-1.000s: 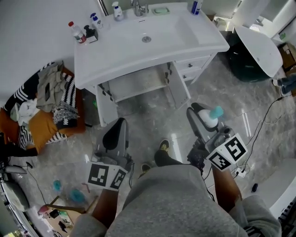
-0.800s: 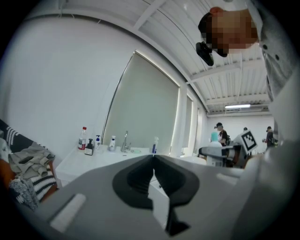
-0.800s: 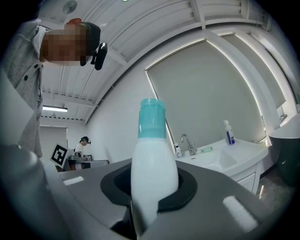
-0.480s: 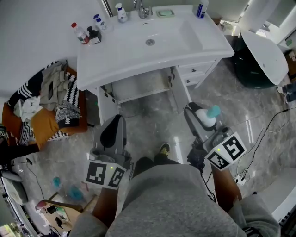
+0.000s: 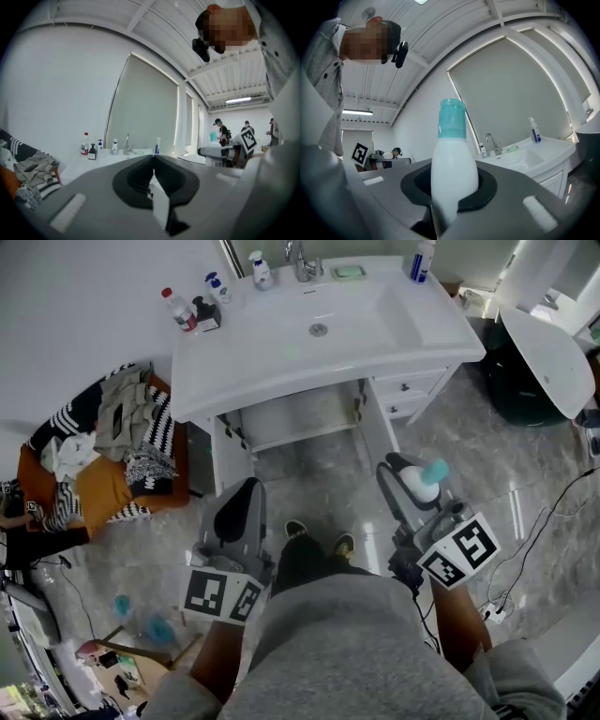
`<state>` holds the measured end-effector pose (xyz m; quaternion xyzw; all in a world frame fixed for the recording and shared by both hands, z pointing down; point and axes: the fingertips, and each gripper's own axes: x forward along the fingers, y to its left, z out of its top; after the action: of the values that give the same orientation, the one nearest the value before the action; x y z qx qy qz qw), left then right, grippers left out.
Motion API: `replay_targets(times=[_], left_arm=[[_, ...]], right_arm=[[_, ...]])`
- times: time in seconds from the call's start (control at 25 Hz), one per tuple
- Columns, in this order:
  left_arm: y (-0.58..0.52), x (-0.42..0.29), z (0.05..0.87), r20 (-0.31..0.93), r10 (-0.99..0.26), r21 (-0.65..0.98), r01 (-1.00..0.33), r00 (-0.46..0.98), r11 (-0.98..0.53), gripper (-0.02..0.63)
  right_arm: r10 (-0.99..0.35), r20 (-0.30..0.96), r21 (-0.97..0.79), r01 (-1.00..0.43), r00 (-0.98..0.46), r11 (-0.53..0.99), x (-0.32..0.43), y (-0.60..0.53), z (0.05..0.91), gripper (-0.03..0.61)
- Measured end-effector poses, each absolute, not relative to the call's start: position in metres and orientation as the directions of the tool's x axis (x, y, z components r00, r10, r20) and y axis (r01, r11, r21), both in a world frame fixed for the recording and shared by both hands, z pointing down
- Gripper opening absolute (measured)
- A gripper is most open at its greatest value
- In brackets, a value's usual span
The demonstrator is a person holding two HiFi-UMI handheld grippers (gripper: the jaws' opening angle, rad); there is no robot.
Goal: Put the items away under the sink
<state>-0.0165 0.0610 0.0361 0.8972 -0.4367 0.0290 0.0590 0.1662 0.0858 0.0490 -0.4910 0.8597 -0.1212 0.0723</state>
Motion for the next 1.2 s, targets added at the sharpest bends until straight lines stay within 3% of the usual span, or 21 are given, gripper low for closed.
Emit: replay_targets(times=[1.2], left_arm=[[-0.045,-0.092,0.066,0.122,-0.802,0.21,-0.805,0.585,-0.555,0.012]], right_arm=[[-0.799,0.107,-0.249,-0.794,-0.592,0.555,0.075,-0.034,0.063,0.078]])
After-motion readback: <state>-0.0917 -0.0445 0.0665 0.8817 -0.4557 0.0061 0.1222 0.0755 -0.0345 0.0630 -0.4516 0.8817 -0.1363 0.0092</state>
